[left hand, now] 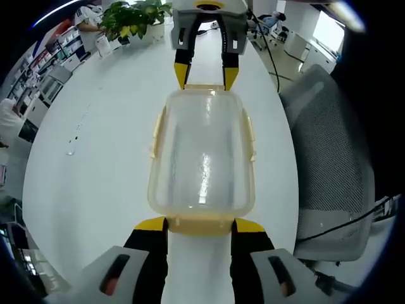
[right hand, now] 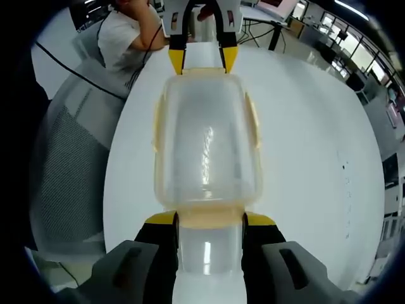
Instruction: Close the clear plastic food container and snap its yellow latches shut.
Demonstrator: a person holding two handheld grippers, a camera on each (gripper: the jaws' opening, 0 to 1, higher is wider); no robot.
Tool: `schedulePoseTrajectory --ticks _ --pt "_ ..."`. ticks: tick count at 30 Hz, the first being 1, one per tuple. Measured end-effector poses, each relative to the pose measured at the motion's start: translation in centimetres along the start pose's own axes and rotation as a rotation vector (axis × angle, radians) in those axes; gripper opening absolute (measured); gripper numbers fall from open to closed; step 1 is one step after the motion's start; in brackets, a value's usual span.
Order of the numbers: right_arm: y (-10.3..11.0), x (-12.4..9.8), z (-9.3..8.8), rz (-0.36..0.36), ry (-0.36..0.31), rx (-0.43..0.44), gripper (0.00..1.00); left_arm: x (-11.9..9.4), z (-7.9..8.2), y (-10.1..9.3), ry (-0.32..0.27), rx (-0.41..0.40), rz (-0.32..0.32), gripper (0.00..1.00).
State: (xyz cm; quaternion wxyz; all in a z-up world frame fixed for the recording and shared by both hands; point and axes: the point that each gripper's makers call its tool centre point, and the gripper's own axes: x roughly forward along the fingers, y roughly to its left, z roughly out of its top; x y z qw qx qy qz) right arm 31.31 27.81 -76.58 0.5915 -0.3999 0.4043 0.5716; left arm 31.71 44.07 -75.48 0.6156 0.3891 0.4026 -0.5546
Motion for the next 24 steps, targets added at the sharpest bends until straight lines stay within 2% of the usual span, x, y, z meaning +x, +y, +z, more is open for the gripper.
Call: schedulePoseTrajectory --ticks 24 --pt "-0.1 -1.3 -5.4 0.012 0.006 -0.015 0.35 2.8 4.7 -0.8 -0.001 -0.024 0.009 0.33"
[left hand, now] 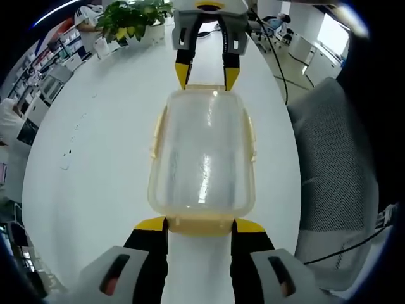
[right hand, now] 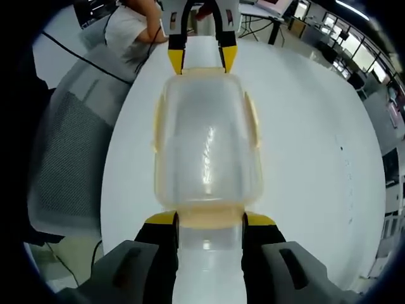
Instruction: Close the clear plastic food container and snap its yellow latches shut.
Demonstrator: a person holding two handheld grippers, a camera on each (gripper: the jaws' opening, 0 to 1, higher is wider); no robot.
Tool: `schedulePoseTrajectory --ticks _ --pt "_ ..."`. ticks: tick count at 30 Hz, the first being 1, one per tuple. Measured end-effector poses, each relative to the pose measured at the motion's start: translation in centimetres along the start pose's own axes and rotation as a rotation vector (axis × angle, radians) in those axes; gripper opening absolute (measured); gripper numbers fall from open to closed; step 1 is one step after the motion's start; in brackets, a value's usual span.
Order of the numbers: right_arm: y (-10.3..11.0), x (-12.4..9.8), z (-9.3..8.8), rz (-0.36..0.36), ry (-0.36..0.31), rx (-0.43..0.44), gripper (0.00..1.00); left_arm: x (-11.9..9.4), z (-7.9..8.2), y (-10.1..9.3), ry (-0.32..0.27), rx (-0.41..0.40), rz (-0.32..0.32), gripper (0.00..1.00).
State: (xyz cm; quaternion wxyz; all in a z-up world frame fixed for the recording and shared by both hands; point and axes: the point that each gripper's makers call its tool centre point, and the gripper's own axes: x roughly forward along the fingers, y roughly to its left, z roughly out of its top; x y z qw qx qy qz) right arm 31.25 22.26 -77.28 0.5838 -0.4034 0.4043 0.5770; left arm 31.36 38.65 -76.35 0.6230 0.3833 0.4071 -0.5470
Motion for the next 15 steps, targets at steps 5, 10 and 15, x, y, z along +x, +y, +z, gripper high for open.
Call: schedulePoseTrajectory --ticks 5,10,15 --pt "-0.2 -0.1 -0.8 0.004 0.003 0.000 0.35 0.3 0.7 0.0 -0.007 -0.008 -0.007 0.33" --pt "-0.4 -0.3 -1.4 -0.002 0.006 0.009 0.35 0.6 1.3 0.4 -0.008 -0.004 -0.010 0.33" --pt "-0.4 -0.4 -2.3 -0.005 0.016 0.009 0.35 1.2 1.9 0.2 -0.014 0.000 -0.016 0.33"
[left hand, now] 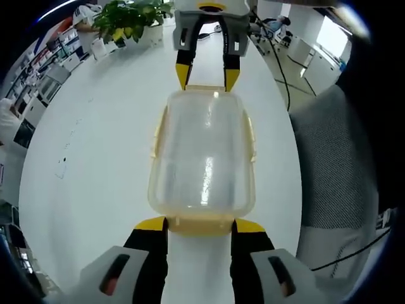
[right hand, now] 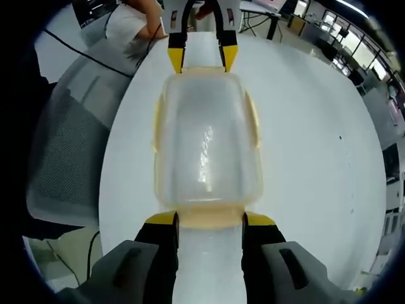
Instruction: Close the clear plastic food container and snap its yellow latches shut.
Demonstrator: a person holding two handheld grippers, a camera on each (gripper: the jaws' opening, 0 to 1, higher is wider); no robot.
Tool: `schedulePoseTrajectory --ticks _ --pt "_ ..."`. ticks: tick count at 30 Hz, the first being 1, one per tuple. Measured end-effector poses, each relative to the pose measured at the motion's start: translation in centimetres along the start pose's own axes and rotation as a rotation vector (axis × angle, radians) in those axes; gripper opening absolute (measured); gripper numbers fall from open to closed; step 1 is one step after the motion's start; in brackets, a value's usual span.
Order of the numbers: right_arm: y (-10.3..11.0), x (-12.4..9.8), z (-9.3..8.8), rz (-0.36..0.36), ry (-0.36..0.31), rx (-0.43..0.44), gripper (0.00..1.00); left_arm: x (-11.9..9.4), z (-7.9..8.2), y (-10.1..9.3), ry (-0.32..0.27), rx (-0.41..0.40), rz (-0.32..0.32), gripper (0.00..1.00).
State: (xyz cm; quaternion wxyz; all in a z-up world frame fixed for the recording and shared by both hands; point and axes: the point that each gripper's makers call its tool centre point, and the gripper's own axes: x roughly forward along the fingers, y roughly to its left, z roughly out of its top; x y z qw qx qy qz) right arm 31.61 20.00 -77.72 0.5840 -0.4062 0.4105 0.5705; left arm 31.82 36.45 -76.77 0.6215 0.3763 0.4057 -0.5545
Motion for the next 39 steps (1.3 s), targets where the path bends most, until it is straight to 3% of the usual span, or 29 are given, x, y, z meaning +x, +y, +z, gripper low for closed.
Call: schedulePoseTrajectory --ticks 39 --pt "0.0 -1.3 -5.4 -0.007 0.024 0.031 0.36 3.1 4.7 -0.2 -0.022 0.019 -0.032 0.33"
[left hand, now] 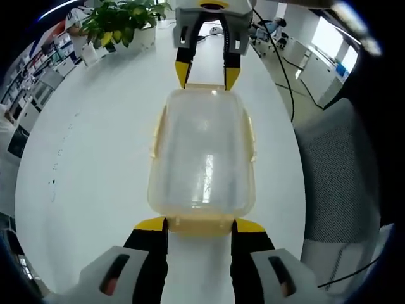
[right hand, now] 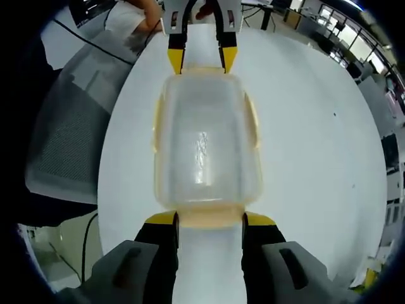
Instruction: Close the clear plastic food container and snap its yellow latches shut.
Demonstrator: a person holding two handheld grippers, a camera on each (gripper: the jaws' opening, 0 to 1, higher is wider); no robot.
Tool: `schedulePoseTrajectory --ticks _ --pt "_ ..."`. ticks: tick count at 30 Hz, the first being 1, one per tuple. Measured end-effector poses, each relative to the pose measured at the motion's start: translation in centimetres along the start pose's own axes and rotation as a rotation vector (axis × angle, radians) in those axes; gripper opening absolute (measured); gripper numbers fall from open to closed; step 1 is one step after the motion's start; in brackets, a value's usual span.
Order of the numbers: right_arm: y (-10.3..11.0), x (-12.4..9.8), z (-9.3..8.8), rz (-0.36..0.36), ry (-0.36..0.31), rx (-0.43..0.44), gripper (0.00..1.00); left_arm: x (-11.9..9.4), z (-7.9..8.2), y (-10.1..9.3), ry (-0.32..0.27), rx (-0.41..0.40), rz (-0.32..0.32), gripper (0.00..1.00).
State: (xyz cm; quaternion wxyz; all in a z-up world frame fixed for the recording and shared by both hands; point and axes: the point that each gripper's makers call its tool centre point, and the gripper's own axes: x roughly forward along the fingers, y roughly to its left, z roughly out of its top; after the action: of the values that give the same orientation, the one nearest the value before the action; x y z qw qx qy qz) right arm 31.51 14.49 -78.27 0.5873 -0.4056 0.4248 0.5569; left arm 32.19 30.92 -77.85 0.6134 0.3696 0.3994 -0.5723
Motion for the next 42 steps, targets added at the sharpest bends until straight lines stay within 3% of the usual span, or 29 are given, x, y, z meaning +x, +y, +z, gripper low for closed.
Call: schedulePoseTrajectory --ticks 42 --pt "0.7 1.1 -0.5 0.005 -0.081 0.020 0.37 1.4 -0.2 0.1 0.058 0.061 0.007 0.34"
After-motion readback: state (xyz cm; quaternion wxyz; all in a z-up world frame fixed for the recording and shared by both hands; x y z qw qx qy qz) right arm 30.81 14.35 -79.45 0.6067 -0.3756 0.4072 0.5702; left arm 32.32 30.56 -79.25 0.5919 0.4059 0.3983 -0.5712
